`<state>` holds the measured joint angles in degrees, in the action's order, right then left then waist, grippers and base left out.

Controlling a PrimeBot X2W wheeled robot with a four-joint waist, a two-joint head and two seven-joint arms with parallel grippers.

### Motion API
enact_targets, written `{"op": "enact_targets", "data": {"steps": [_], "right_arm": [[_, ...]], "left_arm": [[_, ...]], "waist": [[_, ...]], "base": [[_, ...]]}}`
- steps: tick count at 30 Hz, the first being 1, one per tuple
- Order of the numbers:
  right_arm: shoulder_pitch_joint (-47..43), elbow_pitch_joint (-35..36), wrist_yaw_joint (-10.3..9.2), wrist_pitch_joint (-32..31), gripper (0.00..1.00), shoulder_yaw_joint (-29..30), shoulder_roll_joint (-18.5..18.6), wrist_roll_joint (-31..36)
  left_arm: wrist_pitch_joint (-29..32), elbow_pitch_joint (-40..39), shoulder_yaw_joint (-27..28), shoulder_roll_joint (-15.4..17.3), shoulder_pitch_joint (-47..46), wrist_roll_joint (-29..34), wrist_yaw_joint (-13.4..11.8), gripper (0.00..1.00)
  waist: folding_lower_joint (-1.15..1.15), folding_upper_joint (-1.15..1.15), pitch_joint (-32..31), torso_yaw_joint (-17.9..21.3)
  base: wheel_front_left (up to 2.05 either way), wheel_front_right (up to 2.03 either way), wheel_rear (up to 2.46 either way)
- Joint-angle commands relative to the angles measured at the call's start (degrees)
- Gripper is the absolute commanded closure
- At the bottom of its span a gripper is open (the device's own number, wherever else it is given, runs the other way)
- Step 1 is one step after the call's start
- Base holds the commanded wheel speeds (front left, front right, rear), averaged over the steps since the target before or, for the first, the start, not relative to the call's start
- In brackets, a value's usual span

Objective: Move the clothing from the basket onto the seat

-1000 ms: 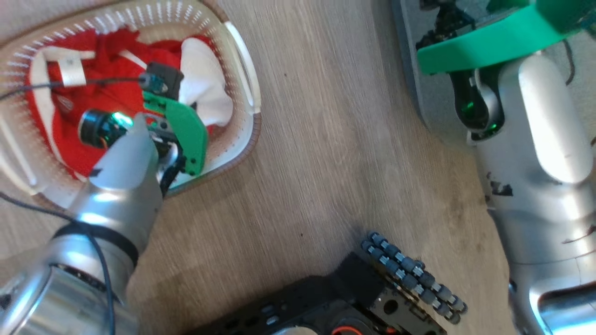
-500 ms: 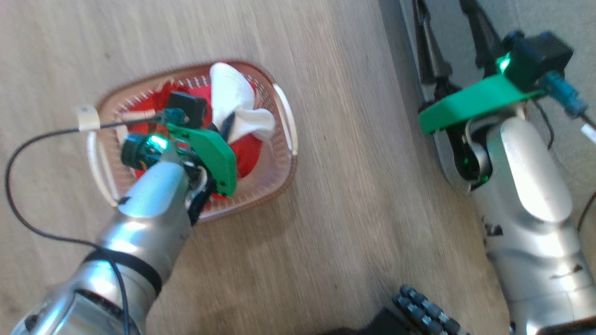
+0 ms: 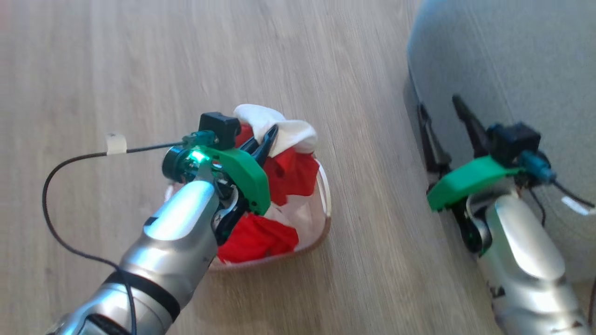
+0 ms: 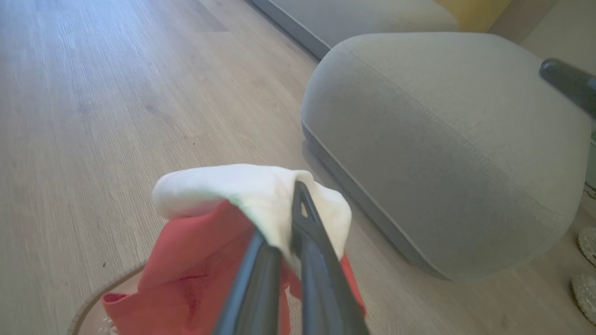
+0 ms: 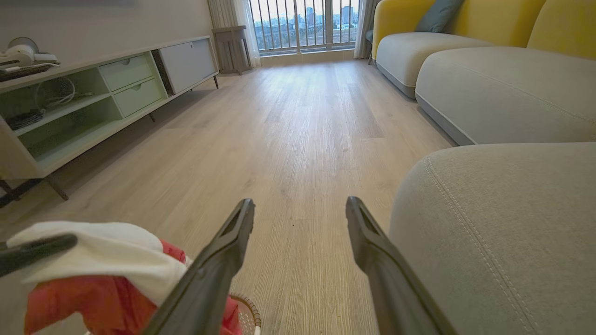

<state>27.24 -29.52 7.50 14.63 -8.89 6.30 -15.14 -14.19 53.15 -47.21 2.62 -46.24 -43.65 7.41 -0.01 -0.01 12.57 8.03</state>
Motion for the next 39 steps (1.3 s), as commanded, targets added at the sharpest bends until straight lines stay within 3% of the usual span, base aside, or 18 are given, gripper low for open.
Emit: {"op": "enact_targets", "data": {"steps": [1,9,22,33,39], "right_arm": [[-0.3,1.4,-0.01,0.4,0.0,-0.7,0.3,-0.1],[-5.1,-0.3,-0.01,0.4,0.0,-1.0,0.4,-0.4],[-7.1,-0.4,-0.01,0.4,0.0,-2.6,0.1,-0.8],[-3.8,6.7,-0.01,0.4,0.0,-14.5,-0.2,-5.2],[0.6,5.8,-0.01,0.4,0.0,-17.8,-1.3,-3.9]], "left_arm": [[-0.8,-2.5,2.3,1.0,-1.0,0.5,0.1,1.0],[-0.8,-11.4,4.7,0.9,-2.1,3.3,0.1,1.0],[-0.8,-19.8,4.6,0.5,-8.3,5.1,0.0,1.0],[-0.8,-22.2,2.5,0.3,-6.8,3.5,-0.5,1.0],[-0.6,-22.9,0.5,0.3,-6.6,2.5,-0.6,1.0]], "waist": [[0.01,0.01,-5.3,-2.4],[0.01,0.01,-11.6,-3.4],[0.01,0.01,-12.8,-3.5],[0.01,0.01,-12.4,-3.2],[0.01,0.01,-12.3,-3.7]], "base": [[0.0,0.0,0.0],[0.0,0.0,0.0],[0.0,0.0,0.0],[0.0,0.0,0.0],[0.0,0.0,0.0]]}}
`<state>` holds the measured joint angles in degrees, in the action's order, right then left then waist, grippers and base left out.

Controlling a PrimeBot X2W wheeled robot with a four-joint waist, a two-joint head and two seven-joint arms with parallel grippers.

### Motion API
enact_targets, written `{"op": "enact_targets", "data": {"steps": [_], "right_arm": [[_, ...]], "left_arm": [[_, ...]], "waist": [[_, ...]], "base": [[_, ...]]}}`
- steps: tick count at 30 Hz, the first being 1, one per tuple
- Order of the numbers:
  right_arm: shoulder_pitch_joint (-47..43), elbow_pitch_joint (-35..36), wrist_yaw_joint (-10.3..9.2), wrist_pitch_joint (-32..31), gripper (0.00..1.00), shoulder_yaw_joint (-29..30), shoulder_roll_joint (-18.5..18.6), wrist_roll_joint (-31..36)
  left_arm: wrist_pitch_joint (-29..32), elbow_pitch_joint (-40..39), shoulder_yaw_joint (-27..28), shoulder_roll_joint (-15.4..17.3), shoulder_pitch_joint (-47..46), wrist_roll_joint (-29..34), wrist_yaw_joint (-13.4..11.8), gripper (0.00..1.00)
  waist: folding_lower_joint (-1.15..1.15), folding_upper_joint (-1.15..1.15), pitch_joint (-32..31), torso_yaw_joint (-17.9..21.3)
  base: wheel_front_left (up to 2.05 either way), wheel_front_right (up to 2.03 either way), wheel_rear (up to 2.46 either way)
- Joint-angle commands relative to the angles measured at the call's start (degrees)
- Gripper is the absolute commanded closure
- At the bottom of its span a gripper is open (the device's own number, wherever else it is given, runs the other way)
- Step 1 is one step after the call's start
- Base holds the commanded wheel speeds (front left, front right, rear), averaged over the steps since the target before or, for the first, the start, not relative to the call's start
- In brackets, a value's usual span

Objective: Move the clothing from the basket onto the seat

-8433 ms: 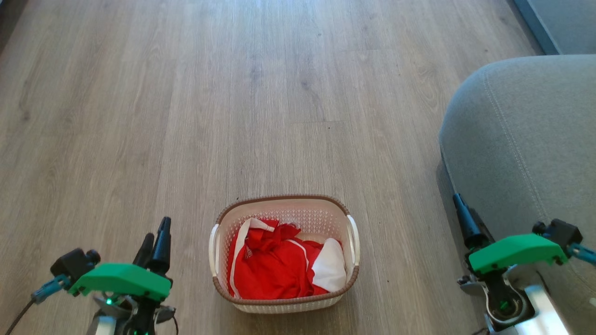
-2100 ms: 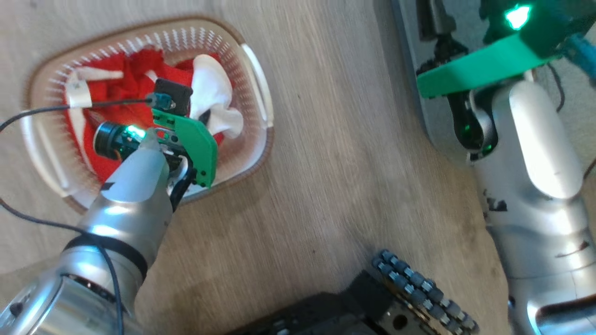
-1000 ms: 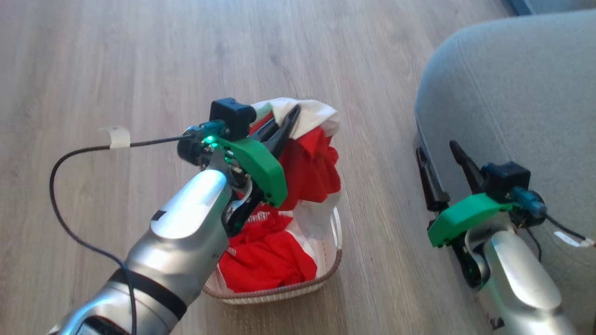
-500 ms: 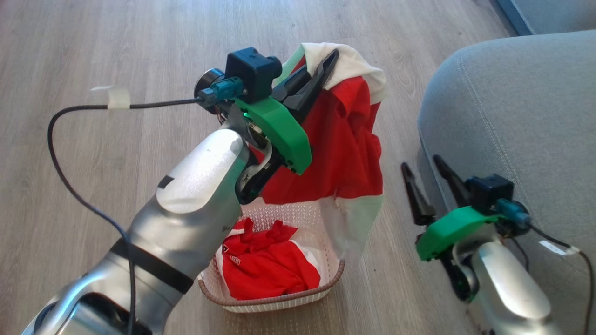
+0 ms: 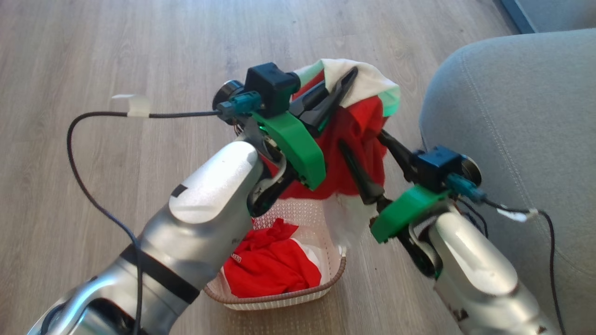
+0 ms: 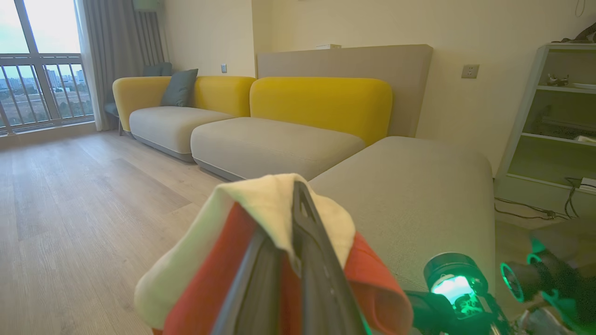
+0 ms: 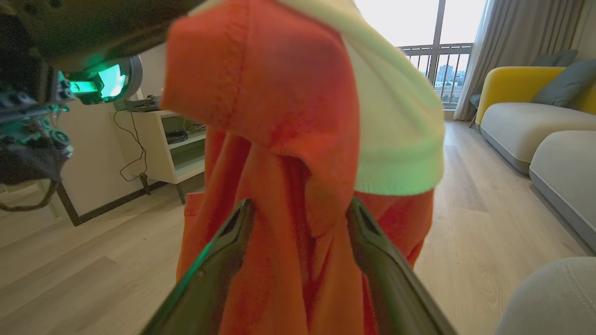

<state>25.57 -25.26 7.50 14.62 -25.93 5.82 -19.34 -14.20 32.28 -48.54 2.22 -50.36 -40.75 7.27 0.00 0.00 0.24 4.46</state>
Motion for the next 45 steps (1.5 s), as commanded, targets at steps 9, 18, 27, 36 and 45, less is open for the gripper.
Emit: {"op": "enact_targets", "data": {"steps": [9,18,27,36,45], "right_arm": [[9.2,-12.7,-0.01,0.4,0.0,-3.2,-2.8,1.8],[11.5,-13.5,-0.01,0.4,1.0,-5.7,-2.9,-3.1],[9.0,-8.4,-0.01,0.4,1.0,-1.1,-2.5,-1.3],[4.7,-3.4,-0.01,0.4,1.0,0.7,0.0,-0.9],[0.6,1.9,-0.01,0.4,1.0,2.3,2.6,-1.0]], "left_arm": [[-0.4,-4.6,-3.7,0.7,-2.7,-3.9,-0.9,1.0],[-0.6,-4.3,-6.7,0.7,-2.6,-7.3,-1.9,1.0],[-0.8,-1.3,-5.3,2.0,0.1,-4.6,-0.4,0.0],[-0.8,-1.9,2.0,3.9,7.0,1.3,0.1,0.0],[-0.8,-3.7,9.3,4.4,13.7,5.9,0.2,0.0]], "waist": [[0.0,0.0,0.2,-2.6],[0.0,0.0,1.0,-2.5],[0.0,0.0,2.0,2.3],[0.0,0.0,1.3,12.5],[0.0,0.0,-0.3,23.9]], "base": [[0.0,0.0,0.0],[0.0,0.0,0.0],[0.0,0.0,0.0],[0.0,0.0,0.0],[0.0,0.0,0.0]]}}
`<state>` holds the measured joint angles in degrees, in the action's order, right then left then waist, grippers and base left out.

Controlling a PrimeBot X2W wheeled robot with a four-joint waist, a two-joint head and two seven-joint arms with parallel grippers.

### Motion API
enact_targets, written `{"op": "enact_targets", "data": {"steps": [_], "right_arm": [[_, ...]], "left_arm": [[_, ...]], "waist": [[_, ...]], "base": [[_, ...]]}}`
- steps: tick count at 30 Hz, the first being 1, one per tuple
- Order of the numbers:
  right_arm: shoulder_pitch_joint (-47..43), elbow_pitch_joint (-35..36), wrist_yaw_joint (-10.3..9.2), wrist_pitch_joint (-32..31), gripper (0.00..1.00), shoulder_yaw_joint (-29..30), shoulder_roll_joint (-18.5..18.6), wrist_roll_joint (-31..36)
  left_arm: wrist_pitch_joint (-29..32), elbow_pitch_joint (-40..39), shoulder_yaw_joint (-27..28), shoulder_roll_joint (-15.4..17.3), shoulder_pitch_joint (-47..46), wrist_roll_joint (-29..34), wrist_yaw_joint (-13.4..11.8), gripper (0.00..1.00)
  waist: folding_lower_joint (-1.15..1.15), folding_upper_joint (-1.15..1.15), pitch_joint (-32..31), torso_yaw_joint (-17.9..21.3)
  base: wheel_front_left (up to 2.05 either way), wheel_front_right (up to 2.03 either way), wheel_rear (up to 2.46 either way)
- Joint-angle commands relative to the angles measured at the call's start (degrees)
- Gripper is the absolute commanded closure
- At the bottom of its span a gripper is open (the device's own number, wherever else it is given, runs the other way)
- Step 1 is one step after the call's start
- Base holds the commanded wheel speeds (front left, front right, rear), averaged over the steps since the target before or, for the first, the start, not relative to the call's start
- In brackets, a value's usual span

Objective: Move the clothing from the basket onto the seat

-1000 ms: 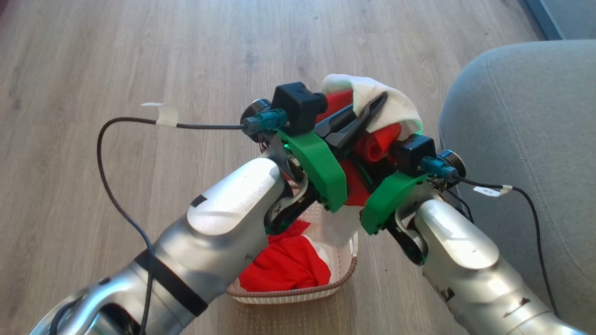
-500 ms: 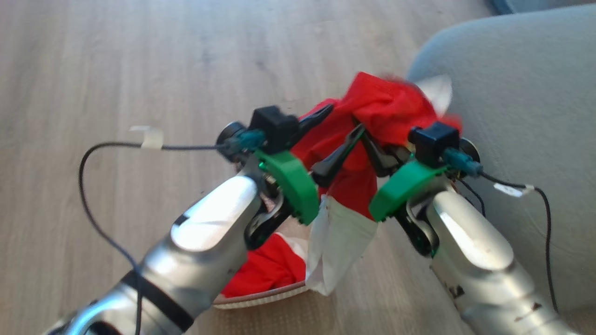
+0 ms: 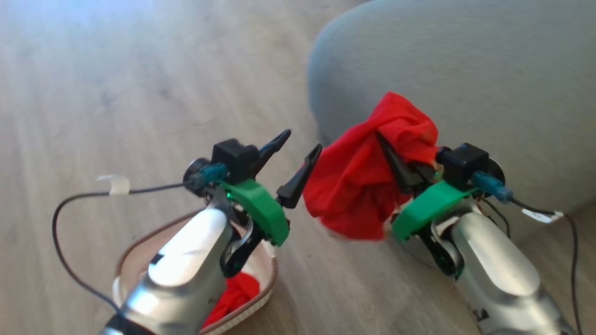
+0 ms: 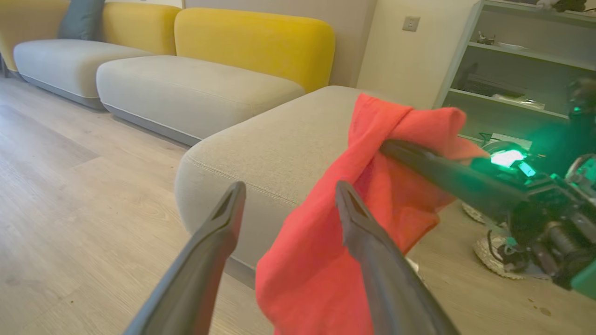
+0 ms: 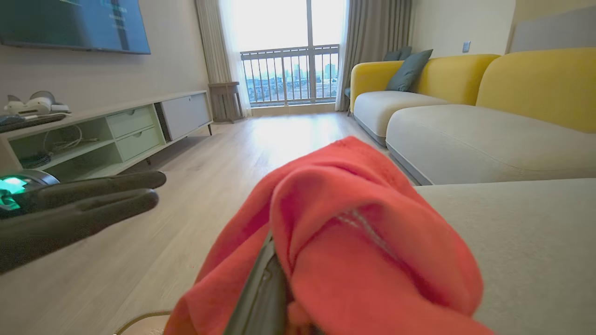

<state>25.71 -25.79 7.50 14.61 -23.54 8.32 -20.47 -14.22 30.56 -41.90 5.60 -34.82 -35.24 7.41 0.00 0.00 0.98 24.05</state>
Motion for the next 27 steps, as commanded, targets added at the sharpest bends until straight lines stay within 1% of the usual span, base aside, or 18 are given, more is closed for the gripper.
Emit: {"op": "enact_targets", "data": {"steps": [1,4,8,11,15,18,23,25,26,27], "right_arm": [[-0.1,3.1,-0.01,0.4,1.0,0.7,0.6,0.0],[-2.2,6.0,-0.01,0.4,1.0,4.7,1.6,0.4],[-6.2,9.8,-0.01,0.4,1.0,9.4,1.5,2.0],[-8.9,11.9,-0.01,0.4,1.0,11.2,1.2,3.1],[-9.5,12.6,-0.01,0.4,1.0,12.7,2.2,4.4],[-6.7,12.3,-0.01,0.4,1.0,13.4,3.8,4.5],[2.7,9.7,-0.01,0.4,1.0,15.7,6.7,4.4],[7.0,8.0,-0.01,0.4,1.0,16.4,7.5,4.5],[7.0,8.0,-0.01,0.4,1.0,16.4,7.5,4.5],[9.0,7.0,-0.01,0.4,1.0,17.0,7.8,4.4]], "left_arm": [[-0.8,-2.3,3.1,0.7,-1.4,0.7,0.1,0.0],[-0.8,-3.1,3.1,-0.1,-1.5,1.3,0.1,0.0],[-0.8,-3.0,2.1,-0.7,-2.1,1.0,0.1,0.0],[-0.8,-3.1,1.5,-0.8,-2.4,1.1,0.1,0.0],[-0.8,-3.8,0.9,-0.6,-1.5,0.5,0.1,0.0],[-0.8,-4.7,0.2,0.5,-1.2,0.7,0.1,0.0],[-0.8,-5.7,-0.5,3.4,-1.3,2.0,0.1,0.0],[-0.8,-6.5,-0.3,4.4,-1.4,2.5,0.1,0.0],[-0.8,-6.5,-0.3,4.4,-1.4,2.5,0.1,0.0],[-0.8,-6.7,-0.3,4.8,-1.3,2.6,0.1,0.0]], "waist": [[0.0,0.0,-0.7,4.9],[0.0,0.0,0.5,5.8],[0.0,0.0,1.9,6.6],[0.0,0.0,2.9,7.2],[0.0,0.0,4.4,7.9],[0.0,0.0,7.1,8.1],[0.0,0.0,11.6,8.3],[0.0,0.0,13.3,8.4],[0.0,0.0,13.3,8.4],[0.0,0.0,14.1,8.2]], "base": [[0.0,0.0,0.0],[0.0,0.0,0.0],[0.0,0.0,0.0],[0.0,0.0,0.0],[0.0,0.0,0.0],[0.0,0.0,0.0],[0.0,0.0,0.0],[0.0,0.0,0.0],[0.0,0.0,0.0],[0.0,0.0,0.0]]}}
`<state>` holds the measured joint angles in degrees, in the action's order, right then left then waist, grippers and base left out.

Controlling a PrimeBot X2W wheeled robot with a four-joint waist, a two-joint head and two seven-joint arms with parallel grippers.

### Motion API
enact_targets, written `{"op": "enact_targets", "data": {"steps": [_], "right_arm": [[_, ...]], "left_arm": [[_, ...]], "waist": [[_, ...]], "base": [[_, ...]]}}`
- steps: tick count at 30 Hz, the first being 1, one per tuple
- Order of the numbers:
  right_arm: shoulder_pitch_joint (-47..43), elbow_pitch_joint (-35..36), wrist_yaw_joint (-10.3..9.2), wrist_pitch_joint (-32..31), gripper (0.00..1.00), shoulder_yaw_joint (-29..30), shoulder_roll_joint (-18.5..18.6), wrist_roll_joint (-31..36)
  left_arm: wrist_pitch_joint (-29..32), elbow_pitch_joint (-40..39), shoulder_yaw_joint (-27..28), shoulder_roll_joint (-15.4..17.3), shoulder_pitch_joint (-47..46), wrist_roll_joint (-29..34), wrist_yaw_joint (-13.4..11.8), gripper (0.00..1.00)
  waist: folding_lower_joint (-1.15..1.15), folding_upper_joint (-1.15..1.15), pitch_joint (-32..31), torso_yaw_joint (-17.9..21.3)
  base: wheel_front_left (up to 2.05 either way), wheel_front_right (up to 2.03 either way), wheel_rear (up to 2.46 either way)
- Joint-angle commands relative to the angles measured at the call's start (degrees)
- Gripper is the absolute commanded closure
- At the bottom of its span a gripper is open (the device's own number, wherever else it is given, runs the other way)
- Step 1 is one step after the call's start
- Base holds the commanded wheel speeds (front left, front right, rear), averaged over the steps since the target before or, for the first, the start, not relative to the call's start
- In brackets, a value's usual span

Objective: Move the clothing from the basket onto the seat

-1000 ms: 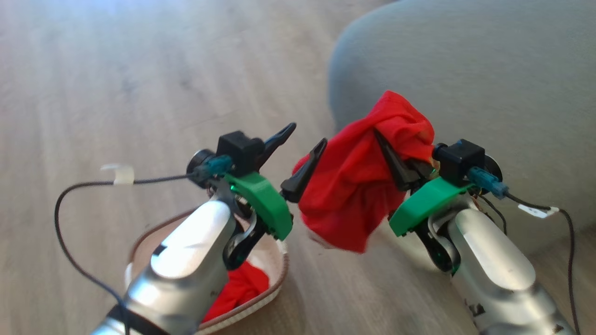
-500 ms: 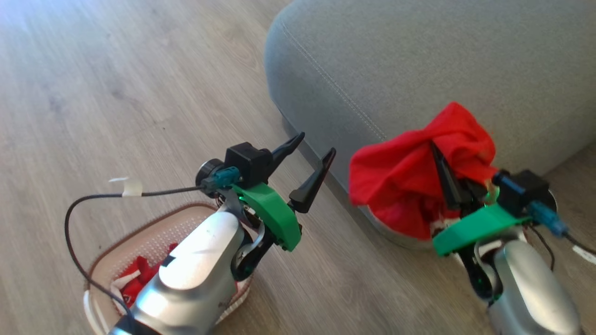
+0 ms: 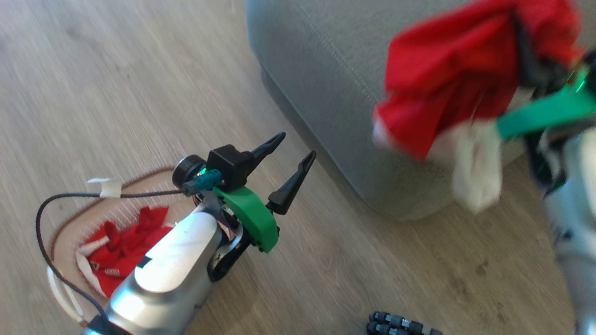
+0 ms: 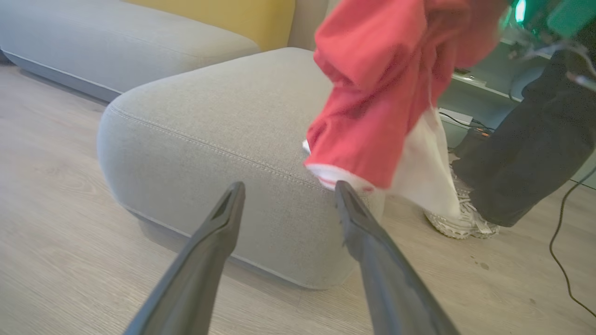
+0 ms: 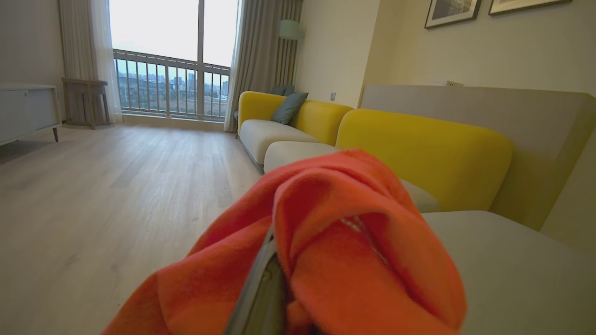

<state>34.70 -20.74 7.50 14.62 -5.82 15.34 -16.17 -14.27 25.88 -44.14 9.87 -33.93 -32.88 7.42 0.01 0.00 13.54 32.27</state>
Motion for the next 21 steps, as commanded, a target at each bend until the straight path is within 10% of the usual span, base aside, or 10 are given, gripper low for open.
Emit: {"op": "enact_targets", "data": {"steps": [1,21], "right_arm": [[1.8,1.0,-0.01,0.4,1.0,-0.1,1.4,0.4],[36.3,-26.7,-0.01,0.2,1.0,13.8,13.9,7.8]], "left_arm": [[-0.7,-2.3,1.6,0.8,-2.4,0.3,0.1,0.0],[-0.7,-5.5,-7.4,5.6,-10.6,0.7,0.1,0.0]], "waist": [[-0.01,0.0,2.3,-0.7],[-0.01,0.0,20.1,-11.5]], "base": [[0.0,0.0,0.0],[0.0,0.0,0.0]]}}
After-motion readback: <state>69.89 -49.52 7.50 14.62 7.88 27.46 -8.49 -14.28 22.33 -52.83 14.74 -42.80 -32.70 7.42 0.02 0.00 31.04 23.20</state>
